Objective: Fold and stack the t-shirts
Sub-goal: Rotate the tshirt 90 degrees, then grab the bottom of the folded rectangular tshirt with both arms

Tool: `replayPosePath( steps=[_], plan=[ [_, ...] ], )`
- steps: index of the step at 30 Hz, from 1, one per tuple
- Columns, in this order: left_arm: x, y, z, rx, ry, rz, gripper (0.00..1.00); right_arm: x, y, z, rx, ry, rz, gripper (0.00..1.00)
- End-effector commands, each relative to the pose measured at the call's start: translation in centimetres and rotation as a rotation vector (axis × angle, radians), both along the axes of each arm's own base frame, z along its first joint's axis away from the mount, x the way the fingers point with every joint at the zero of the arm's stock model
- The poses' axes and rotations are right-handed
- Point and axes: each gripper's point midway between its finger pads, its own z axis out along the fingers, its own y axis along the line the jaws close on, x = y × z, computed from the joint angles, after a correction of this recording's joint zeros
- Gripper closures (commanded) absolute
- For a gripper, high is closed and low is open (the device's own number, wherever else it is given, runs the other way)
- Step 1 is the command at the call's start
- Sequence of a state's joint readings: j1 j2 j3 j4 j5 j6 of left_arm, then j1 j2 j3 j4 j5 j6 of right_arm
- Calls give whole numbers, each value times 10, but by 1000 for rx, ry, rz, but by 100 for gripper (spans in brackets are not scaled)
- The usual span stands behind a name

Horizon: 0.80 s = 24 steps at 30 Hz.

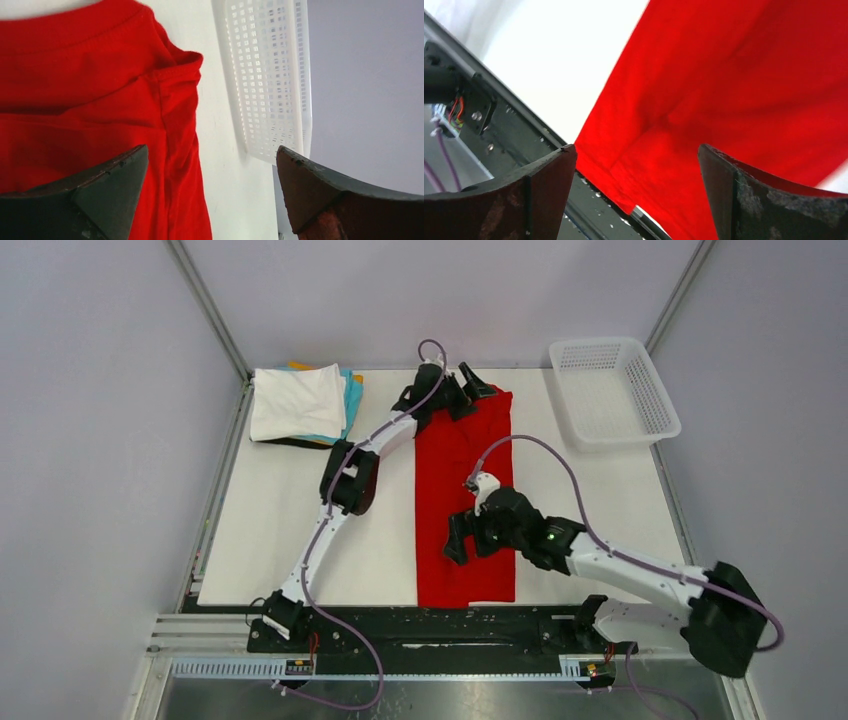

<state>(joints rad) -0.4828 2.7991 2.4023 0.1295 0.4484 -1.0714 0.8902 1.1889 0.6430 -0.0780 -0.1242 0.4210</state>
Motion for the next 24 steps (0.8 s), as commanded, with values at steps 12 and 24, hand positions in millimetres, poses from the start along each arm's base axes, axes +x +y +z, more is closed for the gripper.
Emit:
replayPosePath(
  steps=[12,24],
  plan=[
    [-206,103,160,431,-218,11,1,-51,-116,-39,-265,161,-327,7],
    [-436,160,1,770,92,-181,6,-65,-111,-64,-295,271,-306,22]
  ],
)
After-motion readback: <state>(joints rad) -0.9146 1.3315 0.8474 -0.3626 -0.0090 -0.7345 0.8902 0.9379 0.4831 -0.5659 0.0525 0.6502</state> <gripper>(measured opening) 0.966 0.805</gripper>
